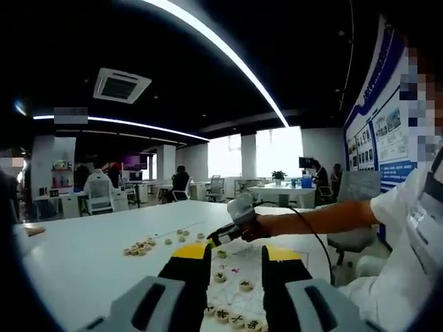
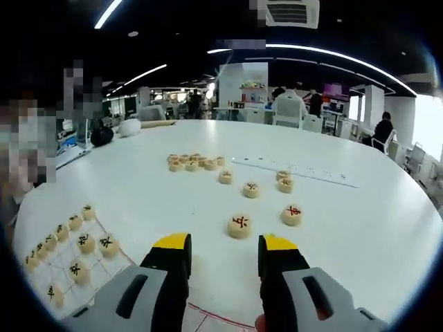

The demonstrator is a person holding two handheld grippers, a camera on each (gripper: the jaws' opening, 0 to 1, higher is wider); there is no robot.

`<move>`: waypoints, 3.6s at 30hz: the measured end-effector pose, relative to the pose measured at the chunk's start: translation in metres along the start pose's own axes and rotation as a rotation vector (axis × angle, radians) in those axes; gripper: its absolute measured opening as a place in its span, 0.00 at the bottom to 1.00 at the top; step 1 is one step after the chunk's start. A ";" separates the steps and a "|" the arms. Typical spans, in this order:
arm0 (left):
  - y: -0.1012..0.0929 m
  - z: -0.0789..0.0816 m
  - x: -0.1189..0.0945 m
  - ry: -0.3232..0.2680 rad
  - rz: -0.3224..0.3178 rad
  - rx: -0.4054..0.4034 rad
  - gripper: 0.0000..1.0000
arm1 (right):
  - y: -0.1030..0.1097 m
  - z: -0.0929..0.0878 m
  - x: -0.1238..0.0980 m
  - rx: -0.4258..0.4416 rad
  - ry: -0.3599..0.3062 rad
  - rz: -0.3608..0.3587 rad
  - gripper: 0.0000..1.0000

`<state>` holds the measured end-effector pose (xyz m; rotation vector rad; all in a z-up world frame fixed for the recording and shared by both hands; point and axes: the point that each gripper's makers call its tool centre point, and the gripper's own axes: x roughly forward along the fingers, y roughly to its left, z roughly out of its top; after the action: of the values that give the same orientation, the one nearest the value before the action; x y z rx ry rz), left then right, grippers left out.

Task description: Pick up the chess pieces one by one and place each piece onto its starting position on the chessboard, setting the pieces on their correct points until all the chess pieces are arranged in the starting layout

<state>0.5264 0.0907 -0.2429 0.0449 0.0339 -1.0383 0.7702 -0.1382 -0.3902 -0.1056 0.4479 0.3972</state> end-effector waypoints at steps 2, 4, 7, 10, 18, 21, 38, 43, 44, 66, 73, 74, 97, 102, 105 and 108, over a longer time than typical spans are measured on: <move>0.000 0.000 0.001 0.001 -0.002 0.000 0.31 | -0.003 0.001 0.007 -0.001 0.010 -0.014 0.40; -0.001 0.000 0.001 0.000 -0.005 0.000 0.31 | -0.007 0.002 0.012 0.007 0.014 -0.032 0.39; -0.002 0.001 0.001 -0.006 -0.005 -0.001 0.31 | -0.010 0.003 0.018 0.016 0.018 -0.048 0.39; -0.002 0.002 0.000 -0.008 -0.005 -0.001 0.31 | -0.011 0.001 0.021 0.015 0.024 -0.056 0.39; -0.003 0.000 0.002 -0.002 -0.010 -0.002 0.31 | -0.013 -0.003 0.027 0.000 0.041 -0.071 0.32; -0.004 0.000 0.002 -0.002 -0.012 -0.001 0.31 | -0.009 -0.004 0.027 -0.022 0.043 -0.069 0.20; -0.006 -0.001 0.003 0.004 -0.019 0.002 0.31 | 0.008 0.009 -0.024 -0.058 -0.019 0.028 0.19; -0.006 -0.003 -0.001 0.014 -0.022 0.003 0.31 | 0.018 0.000 -0.049 -0.077 -0.028 0.082 0.19; -0.006 -0.004 -0.002 0.019 -0.024 0.004 0.31 | 0.021 -0.002 -0.057 -0.079 -0.031 0.097 0.19; -0.015 -0.013 -0.015 0.072 -0.085 0.053 0.31 | 0.079 -0.042 -0.111 -0.149 -0.003 0.254 0.19; -0.018 -0.014 -0.018 0.077 -0.097 0.088 0.31 | 0.070 -0.054 -0.099 -0.124 0.029 0.244 0.19; -0.018 -0.014 -0.018 0.079 -0.097 0.093 0.31 | 0.069 -0.055 -0.099 -0.124 0.032 0.243 0.19; -0.017 -0.017 -0.017 0.089 -0.088 0.086 0.31 | 0.066 -0.030 -0.096 -0.104 0.001 0.215 0.41; -0.018 -0.016 -0.019 0.086 -0.088 0.087 0.31 | 0.051 -0.009 -0.073 -0.055 -0.005 0.168 0.41; -0.015 -0.015 -0.020 0.081 -0.080 0.085 0.31 | 0.043 0.001 -0.058 -0.039 -0.007 0.146 0.41; -0.015 -0.014 -0.020 0.078 -0.078 0.086 0.31 | 0.033 0.006 -0.040 -0.059 0.006 0.104 0.41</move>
<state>0.5034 0.1016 -0.2563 0.1638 0.0623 -1.1155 0.7266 -0.1203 -0.3675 -0.1411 0.4485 0.5123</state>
